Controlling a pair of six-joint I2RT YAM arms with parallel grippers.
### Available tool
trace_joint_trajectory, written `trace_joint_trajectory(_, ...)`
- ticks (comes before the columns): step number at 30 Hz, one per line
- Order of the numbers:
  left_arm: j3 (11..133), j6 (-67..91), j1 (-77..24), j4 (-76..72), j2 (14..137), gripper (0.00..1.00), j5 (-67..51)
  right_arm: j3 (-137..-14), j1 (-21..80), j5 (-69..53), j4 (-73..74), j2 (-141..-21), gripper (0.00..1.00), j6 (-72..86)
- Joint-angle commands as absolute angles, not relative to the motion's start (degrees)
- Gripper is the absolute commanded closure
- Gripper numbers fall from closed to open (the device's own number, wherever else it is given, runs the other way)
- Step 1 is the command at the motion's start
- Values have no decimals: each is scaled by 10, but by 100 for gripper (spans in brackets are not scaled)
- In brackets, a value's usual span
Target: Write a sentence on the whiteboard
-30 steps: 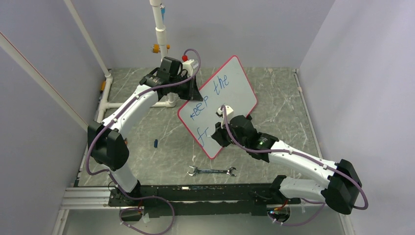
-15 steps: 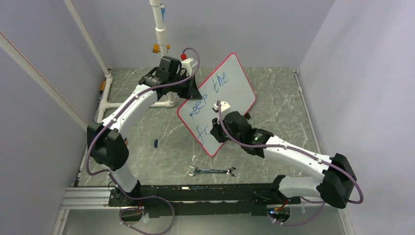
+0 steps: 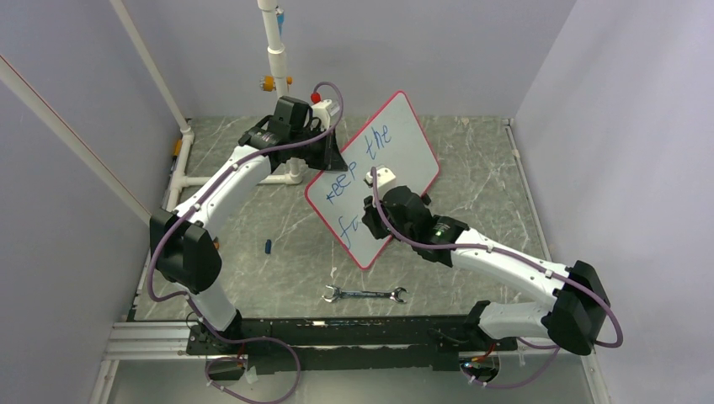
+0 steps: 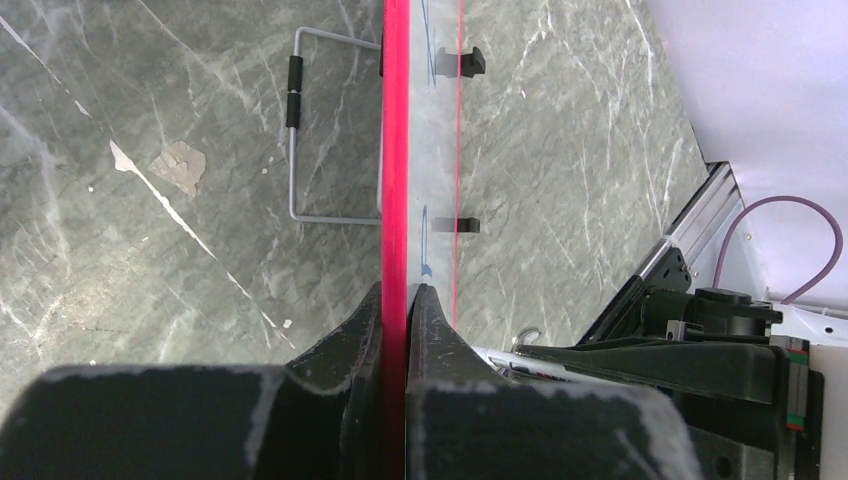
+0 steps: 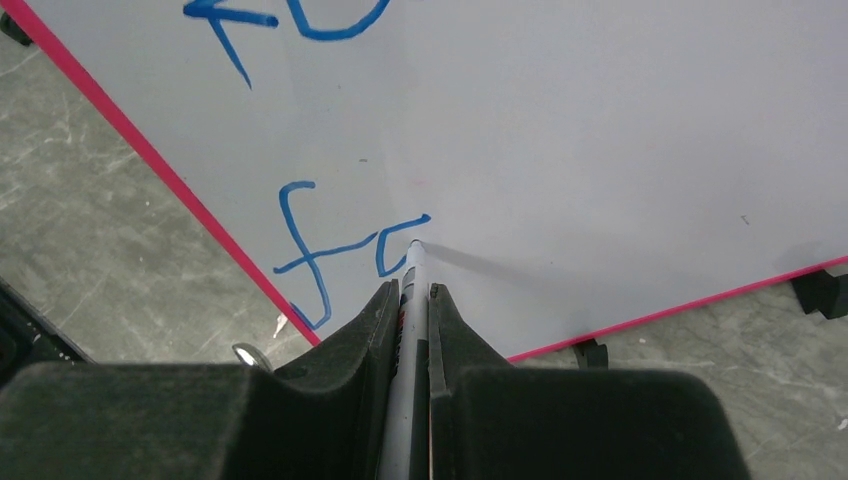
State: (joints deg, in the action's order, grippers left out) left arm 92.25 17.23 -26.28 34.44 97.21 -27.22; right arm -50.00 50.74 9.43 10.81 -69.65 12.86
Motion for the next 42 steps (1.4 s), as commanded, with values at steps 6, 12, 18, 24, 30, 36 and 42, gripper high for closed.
trace_joint_trajectory(6, 924, 115, -264, 346, 957, 100, -174, -538, 506, 113, 64, -705, 100, 125)
trace_joint_trajectory(12, 925, 114, -264, 346, 956, 100, -173, -528, 505, 107, 62, -708, 100, 131)
trace_joint_trajectory(18, 925, 116, -264, 346, 955, 100, -174, -497, 506, 99, 62, -692, 100, 148)
trace_joint_trajectory(24, 924, 116, -264, 346, 954, 100, -173, -471, 506, 95, 65, -670, 100, 168)
trace_joint_trajectory(30, 924, 116, -265, 346, 954, 100, -172, -458, 506, 97, 66, -666, 100, 175)
trace_joint_trajectory(36, 924, 114, -265, 346, 954, 100, -171, -458, 505, 114, 71, -664, 100, 172)
trace_joint_trajectory(42, 924, 113, -266, 348, 952, 100, -168, -478, 505, 146, 94, -651, 100, 157)
